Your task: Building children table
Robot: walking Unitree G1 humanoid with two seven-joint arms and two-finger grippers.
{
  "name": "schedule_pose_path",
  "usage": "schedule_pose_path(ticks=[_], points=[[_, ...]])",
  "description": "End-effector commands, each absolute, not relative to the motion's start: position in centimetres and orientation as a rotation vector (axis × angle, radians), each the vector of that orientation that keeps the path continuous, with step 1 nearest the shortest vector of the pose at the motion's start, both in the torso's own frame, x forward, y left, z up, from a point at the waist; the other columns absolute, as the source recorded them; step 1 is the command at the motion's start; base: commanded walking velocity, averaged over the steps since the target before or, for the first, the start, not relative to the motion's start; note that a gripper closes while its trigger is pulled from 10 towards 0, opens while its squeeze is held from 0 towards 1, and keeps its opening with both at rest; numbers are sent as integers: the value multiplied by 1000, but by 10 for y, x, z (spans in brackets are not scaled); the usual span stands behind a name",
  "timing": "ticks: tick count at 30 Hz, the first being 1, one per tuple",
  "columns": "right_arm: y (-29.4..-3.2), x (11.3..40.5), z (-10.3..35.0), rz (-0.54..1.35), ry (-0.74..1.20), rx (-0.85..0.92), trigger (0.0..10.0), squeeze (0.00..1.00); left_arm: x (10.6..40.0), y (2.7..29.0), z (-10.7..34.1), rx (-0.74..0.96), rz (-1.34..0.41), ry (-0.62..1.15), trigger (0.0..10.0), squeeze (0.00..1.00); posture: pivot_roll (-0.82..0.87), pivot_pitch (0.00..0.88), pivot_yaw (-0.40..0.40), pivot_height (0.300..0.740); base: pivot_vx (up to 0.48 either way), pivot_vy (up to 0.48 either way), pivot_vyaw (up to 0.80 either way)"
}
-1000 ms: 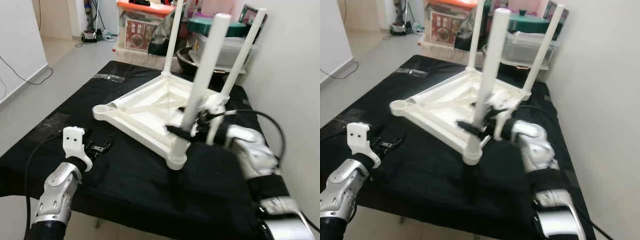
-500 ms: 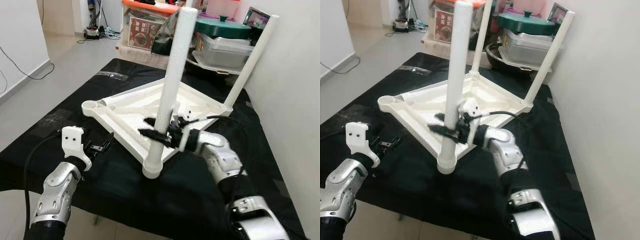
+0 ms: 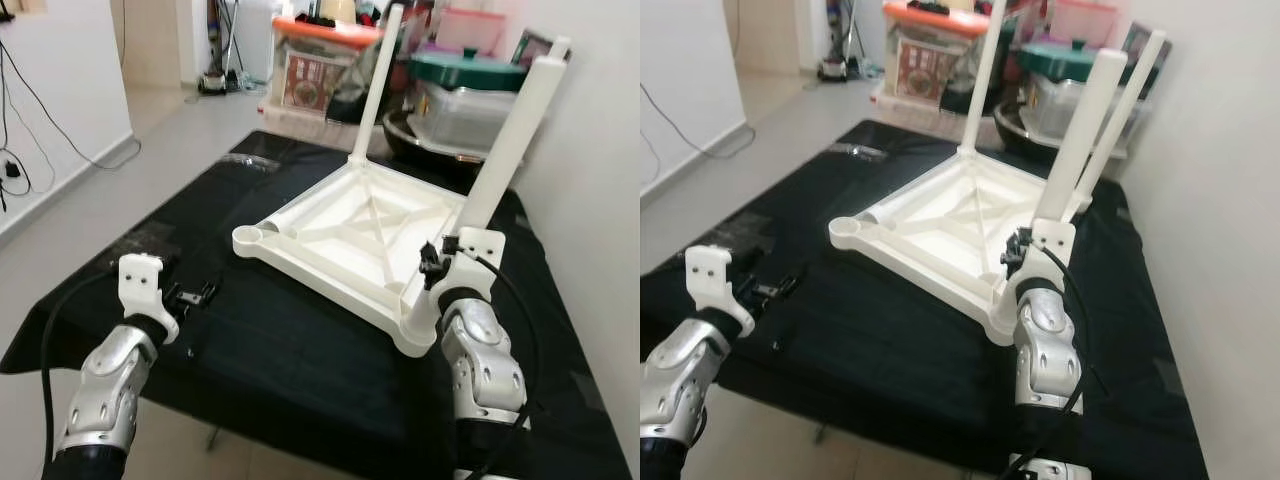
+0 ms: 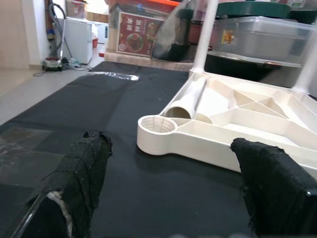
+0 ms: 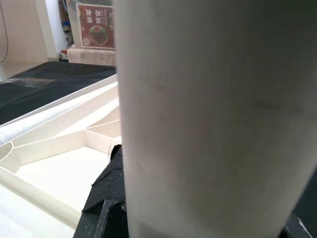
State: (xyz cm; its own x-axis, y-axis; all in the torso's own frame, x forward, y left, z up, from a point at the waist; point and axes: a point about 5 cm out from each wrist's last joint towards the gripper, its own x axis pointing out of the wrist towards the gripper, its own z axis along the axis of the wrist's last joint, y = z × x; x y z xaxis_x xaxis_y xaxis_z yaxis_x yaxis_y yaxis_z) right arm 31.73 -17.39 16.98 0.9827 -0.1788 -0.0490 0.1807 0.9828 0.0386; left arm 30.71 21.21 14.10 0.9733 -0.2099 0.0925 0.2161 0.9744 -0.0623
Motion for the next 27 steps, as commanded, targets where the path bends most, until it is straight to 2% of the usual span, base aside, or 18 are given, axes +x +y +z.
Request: schedule_pose_path(ticks=[1,2,4,5,8,9,10,14,15,16,17,18,19,20,22,24,25,27], points=[[-179,309,137,-228,235,-18,10000,0,306,208,139,-83,-228,-75,10000,0,66,0,-143,740,0,0,0],[-176,309,133,-215,284,-3,10000,486,306,209,139,-83,-227,-77,10000,0,65,0,-145,740,0,0,0],[-176,309,133,-215,284,-3,10000,486,306,209,139,-83,-227,-77,10000,0,65,0,-145,740,0,0,0],[-173,308,135,-187,268,44,10000,1000,305,209,139,-83,-224,-78,10000,0,66,0,-148,740,0,0,0],[-169,307,138,-160,272,67,10000,1000,305,209,138,-84,-222,-80,10000,0,64,0,-146,740,0,0,0],[-168,307,139,-166,304,40,10000,604,305,209,138,-84,-220,-82,10000,0,64,0,-146,740,0,0,0],[-166,310,136,-166,407,7,10000,0,304,209,138,-84,-220,-82,10000,0,64,0,-146,740,0,0,0],[-162,316,139,-110,446,35,10000,0,304,209,138,-84,-221,-83,10000,0,57,0,-144,740,0,0,0],[-160,321,148,-75,409,27,10000,0,304,209,138,-85,-223,-83,10000,0,56,0,-143,740,0,0,0],[-162,325,162,-63,282,-52,10000,0,304,208,138,-86,-224,-84,10000,0,51,0,-140,740,0,0,0],[-162,325,162,-63,282,-52,10000,0,304,208,138,-86,-224,-84,10000,0,51,0,-140,740,0,0,0],[-164,325,176,-51,137,-80,10000,0,304,208,139,-87,-225,-85,10000,0,53,0,-143,740,0,0,0],[-164,325,176,-51,137,-80,10000,0,304,208,139,-87,-225,-85,10000,0,53,0,-143,740,0,0,0],[-163,325,182,7,90,-78,10000,0,305,207,139,-88,-226,-86,10000,0,55,0,-143,740,0,0,0],[-158,330,187,232,114,-27,10000,0,305,206,139,-90,-229,-88,10000,0,54,0,-142,740,0,0,0],[-158,330,187,232,114,-27,10000,0,305,206,139,-90,-229,-88,10000,0,54,0,-142,740,0,0,0],[-159,333,190,304,110,-5,10000,0,305,206,139,-91,-230,-89,10000,0,56,0,-143,740,0,0,0],[-165,340,197,351,56,-74,10000,0,306,205,139,-92,-231,-90,10000,0,62,0,-149,740,0,0,0]])
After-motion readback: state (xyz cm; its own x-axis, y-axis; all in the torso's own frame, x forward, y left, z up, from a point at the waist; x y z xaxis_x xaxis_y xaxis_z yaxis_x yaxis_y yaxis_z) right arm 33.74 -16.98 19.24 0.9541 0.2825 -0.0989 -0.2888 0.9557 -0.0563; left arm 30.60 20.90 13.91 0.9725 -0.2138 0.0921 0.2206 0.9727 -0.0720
